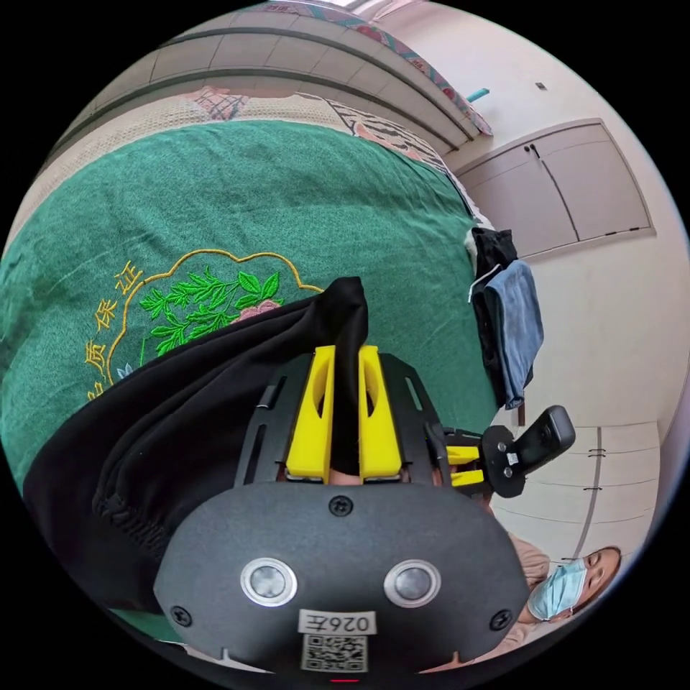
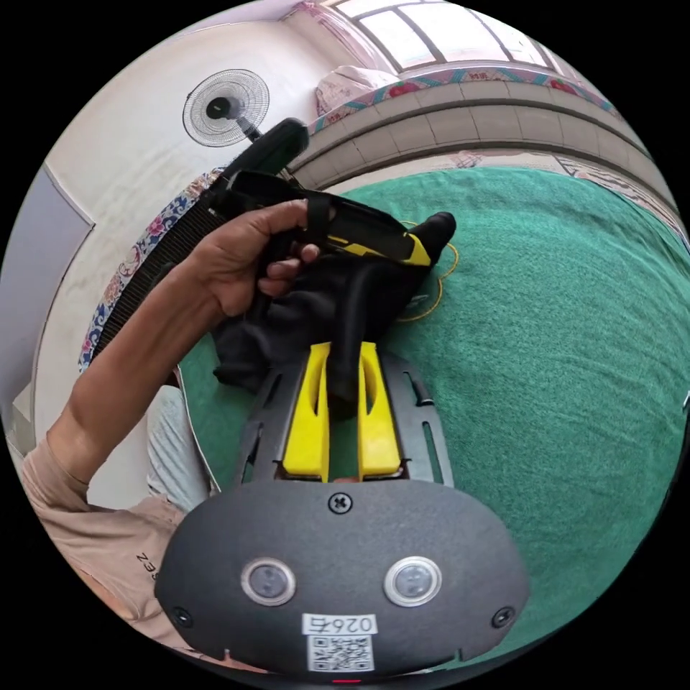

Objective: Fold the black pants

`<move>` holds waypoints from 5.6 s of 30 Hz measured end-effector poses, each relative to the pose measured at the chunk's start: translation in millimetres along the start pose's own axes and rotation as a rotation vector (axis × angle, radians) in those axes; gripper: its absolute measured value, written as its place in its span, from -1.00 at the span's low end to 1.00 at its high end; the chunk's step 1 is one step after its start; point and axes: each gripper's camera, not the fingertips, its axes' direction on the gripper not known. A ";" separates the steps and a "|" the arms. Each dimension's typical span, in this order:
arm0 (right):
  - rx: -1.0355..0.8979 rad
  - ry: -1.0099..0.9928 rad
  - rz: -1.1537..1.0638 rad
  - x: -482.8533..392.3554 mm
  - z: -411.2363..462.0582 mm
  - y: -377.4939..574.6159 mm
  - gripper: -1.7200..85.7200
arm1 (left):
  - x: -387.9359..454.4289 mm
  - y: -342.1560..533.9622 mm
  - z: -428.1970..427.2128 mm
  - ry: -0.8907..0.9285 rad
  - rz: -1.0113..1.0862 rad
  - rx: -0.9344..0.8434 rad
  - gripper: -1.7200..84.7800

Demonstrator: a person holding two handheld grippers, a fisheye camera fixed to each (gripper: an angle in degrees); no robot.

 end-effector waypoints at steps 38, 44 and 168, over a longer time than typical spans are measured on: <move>-0.059 -0.080 -0.390 -183.1 213.8 -2.9 -0.85 | -359.1 315.2 -211.8 0.284 -0.059 0.225 -0.88; -0.210 -0.220 -0.354 -141.9 227.1 -23.3 -0.86 | -418.8 350.9 -194.2 0.455 -0.164 0.296 -0.85; 0.073 0.093 0.064 308.5 355.4 -26.1 -0.87 | -315.7 546.2 -446.3 0.117 0.222 0.504 -0.80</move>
